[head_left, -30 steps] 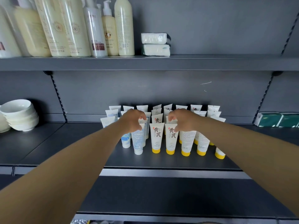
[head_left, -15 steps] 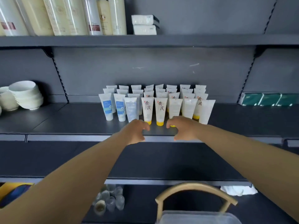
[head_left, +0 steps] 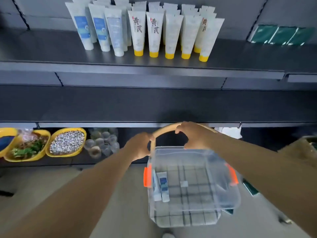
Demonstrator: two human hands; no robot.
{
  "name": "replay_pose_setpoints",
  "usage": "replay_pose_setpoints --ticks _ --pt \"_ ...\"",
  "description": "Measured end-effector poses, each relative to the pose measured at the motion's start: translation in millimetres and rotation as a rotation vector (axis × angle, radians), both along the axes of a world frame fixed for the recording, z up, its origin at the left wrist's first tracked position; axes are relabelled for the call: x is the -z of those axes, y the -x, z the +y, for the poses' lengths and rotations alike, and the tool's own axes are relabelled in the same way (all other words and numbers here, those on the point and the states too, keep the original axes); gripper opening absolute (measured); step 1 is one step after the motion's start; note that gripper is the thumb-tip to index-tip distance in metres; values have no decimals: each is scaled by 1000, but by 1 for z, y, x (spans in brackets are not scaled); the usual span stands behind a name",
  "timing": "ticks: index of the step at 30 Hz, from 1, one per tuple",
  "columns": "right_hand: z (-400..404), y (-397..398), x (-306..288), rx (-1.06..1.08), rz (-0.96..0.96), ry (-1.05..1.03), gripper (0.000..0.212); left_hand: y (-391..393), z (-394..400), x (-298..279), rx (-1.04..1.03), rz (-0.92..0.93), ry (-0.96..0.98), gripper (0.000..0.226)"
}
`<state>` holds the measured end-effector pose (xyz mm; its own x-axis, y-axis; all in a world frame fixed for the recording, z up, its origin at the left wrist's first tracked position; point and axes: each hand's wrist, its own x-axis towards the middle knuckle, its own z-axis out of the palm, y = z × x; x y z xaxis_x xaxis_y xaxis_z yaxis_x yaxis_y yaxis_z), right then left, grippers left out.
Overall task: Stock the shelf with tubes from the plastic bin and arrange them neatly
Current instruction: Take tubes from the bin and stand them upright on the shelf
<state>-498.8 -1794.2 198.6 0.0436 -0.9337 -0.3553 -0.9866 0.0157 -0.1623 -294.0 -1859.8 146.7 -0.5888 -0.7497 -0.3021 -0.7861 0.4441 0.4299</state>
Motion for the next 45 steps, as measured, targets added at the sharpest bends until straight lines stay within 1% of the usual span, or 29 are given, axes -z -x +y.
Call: replay_pose_setpoints --ticks 4,8,12,15,18,21,23,27,34,39,45 --pt "18 16 74 14 -16 -131 60 12 23 73 22 -79 -64 55" --pt "26 29 136 5 -32 -220 64 33 33 124 67 -176 -106 54" --pt "21 39 182 11 -79 -265 65 54 30 160 92 -225 -123 47" --pt "13 44 210 -7 -102 -291 66 67 26 185 80 -242 -149 47" --pt "3 50 234 -15 -128 -315 66 77 22 206 57 -270 -207 50" --pt "-8 55 259 7 -163 -353 70 85 19 227 31 -313 -252 59" --pt "-13 55 277 20 -179 -371 71 89 18 242 11 -349 -261 62" --pt "-22 51 313 14 -196 -409 72 96 14 265 -14 -398 -253 61" --pt "-34 45 346 1 -240 -418 72 102 12 296 -127 -372 -310 69" --pt "-38 59 349 18 -225 -431 75 106 13 305 -184 -374 -279 71" --pt "-34 75 348 46 -218 -449 79 110 8 304 -169 -403 -282 56"
